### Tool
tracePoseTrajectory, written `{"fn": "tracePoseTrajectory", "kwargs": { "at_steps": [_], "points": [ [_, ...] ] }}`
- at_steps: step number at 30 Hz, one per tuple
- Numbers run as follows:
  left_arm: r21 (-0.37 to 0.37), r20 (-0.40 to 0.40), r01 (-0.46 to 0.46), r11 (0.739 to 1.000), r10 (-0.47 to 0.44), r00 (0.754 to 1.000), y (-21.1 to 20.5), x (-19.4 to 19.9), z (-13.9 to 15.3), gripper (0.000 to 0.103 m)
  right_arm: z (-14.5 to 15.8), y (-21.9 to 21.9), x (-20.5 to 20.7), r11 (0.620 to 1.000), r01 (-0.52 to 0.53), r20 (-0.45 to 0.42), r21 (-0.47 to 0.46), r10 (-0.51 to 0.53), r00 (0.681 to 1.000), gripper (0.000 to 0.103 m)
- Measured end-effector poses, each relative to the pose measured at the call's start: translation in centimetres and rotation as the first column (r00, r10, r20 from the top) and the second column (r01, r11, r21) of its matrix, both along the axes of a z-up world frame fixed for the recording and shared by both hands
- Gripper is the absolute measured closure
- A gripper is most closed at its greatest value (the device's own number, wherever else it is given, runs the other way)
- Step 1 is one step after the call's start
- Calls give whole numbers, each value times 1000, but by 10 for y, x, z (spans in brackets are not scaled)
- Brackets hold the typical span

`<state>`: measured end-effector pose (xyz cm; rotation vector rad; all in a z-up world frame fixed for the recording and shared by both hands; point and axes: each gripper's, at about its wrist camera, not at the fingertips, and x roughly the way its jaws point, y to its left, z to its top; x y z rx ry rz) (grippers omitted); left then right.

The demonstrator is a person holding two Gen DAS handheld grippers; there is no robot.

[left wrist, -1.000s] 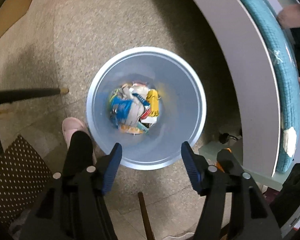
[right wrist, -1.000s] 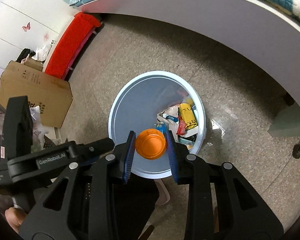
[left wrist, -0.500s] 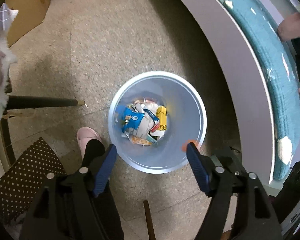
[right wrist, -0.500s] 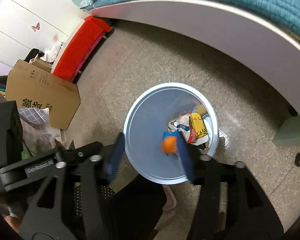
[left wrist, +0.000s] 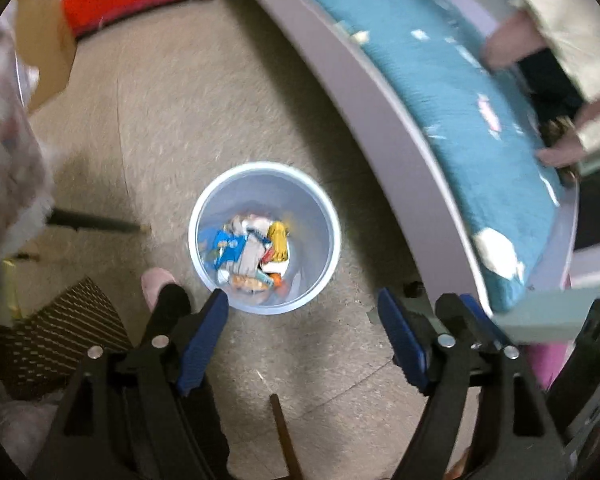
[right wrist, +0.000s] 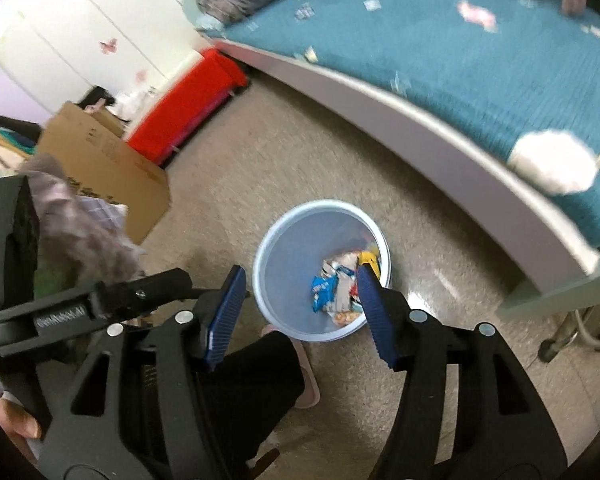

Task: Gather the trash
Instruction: 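Return to the table and grasp the yellow-white carton with the right gripper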

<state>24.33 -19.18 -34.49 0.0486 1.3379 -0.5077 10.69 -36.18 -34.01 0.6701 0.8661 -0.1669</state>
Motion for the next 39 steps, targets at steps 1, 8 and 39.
{"fn": "tracePoseTrajectory", "kwargs": {
  "at_steps": [1,8,39],
  "points": [
    [-8,33,16,1000,-15,999,1,-9,16,27,13,3,-5,1000,-6,22,-10,6,1000,44],
    [-79,277,79,994,-54,959,24,-56,130,26,117,38,-37,995,-57,224,-85,75,972,42],
    [-101,493,-718,689,661,565,587,-115,254,19,220,550,94,572,-820,318,29,772,550,37]
  ]
}}
